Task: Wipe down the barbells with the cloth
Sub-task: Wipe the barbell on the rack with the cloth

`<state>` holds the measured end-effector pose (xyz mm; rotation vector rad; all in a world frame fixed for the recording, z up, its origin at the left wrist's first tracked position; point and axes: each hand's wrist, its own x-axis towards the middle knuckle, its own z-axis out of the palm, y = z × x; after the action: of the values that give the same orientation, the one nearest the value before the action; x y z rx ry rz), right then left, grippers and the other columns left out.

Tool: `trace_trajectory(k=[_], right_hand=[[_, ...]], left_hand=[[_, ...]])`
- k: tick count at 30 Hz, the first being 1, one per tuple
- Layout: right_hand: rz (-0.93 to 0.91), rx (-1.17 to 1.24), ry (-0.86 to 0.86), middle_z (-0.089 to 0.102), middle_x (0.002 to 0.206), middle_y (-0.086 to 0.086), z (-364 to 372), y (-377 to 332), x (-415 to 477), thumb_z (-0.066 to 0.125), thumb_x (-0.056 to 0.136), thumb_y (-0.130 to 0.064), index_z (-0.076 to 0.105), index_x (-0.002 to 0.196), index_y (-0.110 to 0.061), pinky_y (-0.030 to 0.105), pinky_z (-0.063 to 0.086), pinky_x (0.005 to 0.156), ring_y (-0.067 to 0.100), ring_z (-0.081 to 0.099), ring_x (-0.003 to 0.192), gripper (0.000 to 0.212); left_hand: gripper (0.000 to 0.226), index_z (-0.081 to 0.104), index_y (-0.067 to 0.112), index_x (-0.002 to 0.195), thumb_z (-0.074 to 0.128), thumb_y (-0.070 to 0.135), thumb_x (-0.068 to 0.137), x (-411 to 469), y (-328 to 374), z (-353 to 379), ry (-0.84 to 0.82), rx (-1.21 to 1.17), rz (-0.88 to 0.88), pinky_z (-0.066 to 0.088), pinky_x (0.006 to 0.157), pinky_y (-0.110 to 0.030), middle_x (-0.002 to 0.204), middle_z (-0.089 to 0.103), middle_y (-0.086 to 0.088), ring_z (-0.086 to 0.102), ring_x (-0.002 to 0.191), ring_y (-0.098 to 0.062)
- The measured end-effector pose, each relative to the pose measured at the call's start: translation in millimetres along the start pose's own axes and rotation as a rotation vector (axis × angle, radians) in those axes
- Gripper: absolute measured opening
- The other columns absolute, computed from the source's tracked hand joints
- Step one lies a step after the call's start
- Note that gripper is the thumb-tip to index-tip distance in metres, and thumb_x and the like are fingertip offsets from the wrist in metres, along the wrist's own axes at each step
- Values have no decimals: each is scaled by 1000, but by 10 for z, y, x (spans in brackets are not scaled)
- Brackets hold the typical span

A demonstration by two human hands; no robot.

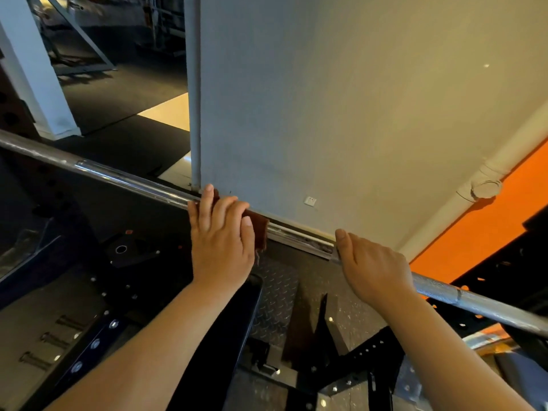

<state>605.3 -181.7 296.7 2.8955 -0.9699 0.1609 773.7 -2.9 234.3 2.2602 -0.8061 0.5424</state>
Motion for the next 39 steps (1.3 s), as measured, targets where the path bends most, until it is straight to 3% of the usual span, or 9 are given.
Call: trace_trajectory(k=[3, 7, 11, 15, 19, 22, 27, 34, 39], right_hand=[[-16, 15, 43, 48, 73, -12, 63, -48, 17, 0, 104, -59, 45, 88, -35, 26, 29, 52, 4, 45, 61, 53], [-14, 63, 45, 50, 73, -12, 42, -29, -4, 6, 107, -55, 44, 83, -33, 24, 28, 52, 0, 45, 62, 50], [-23, 82, 63, 51, 74, -11, 62, 2, -29, 5, 106, -56, 44, 83, -33, 28, 31, 54, 2, 47, 64, 50], [-21, 53, 108, 49, 74, -10, 98, -45, -26, 6, 105, -53, 46, 85, -31, 33, 32, 57, 11, 48, 65, 50], [-28, 20, 169, 51, 77, -10, 75, -55, -58, 7, 106, -50, 47, 88, -31, 27, 23, 52, 13, 46, 66, 48], [-32, -14, 220, 55, 79, -10, 98, -53, -63, 5, 105, -48, 51, 88, -30, 27, 21, 51, 15, 47, 66, 52], [-58, -14, 261, 48, 72, -12, 146, -34, -73, -1, 103, -51, 44, 83, -31, 28, 20, 50, 15, 45, 62, 53], [-38, 18, 300, 41, 65, -11, 173, -67, -59, 1, 101, -51, 44, 82, -30, 25, 20, 47, 8, 39, 54, 52], [-57, 52, 356, 58, 72, -10, 248, -9, -74, 10, 107, -47, 60, 90, -28, 27, 22, 49, 13, 44, 56, 57]], left_hand=[[46, 63, 18, 122, 24, 36, 107, -95, 387, 76, -7, -30, -53, 0, 125, -55, 144, 54, -8, 11, 156, -32], [39, 59, 22, 127, 29, 37, 107, -293, 724, 200, -92, -13, 189, -4, 125, -53, 143, 54, -6, 18, 154, -32], [42, 57, 22, 134, 29, 42, 110, -188, 450, 154, -125, 59, 359, 2, 127, -49, 141, 57, -2, 28, 151, -29], [49, 64, 20, 125, 22, 41, 110, -112, 370, 108, -60, -30, 174, 5, 127, -52, 136, 62, -4, 33, 149, -29], [42, 64, 19, 124, 28, 34, 108, -248, 727, 211, -22, -74, 49, 5, 125, -57, 139, 58, -6, 23, 153, -31], [38, 61, 20, 127, 32, 33, 107, -352, 918, 299, -60, -48, 168, 3, 126, -56, 140, 56, -5, 22, 154, -31], [45, 60, 17, 135, 29, 38, 110, -244, 601, 231, -115, 23, 409, 16, 126, -51, 139, 60, -4, 35, 148, -29], [43, 68, 17, 117, 30, 33, 106, -26, 303, 115, 28, -54, 35, 10, 127, -50, 128, 66, -5, 39, 144, -29], [42, 66, 18, 121, 30, 32, 106, -170, 631, 201, 1, -41, 86, 9, 126, -53, 132, 63, -3, 33, 149, -28]])
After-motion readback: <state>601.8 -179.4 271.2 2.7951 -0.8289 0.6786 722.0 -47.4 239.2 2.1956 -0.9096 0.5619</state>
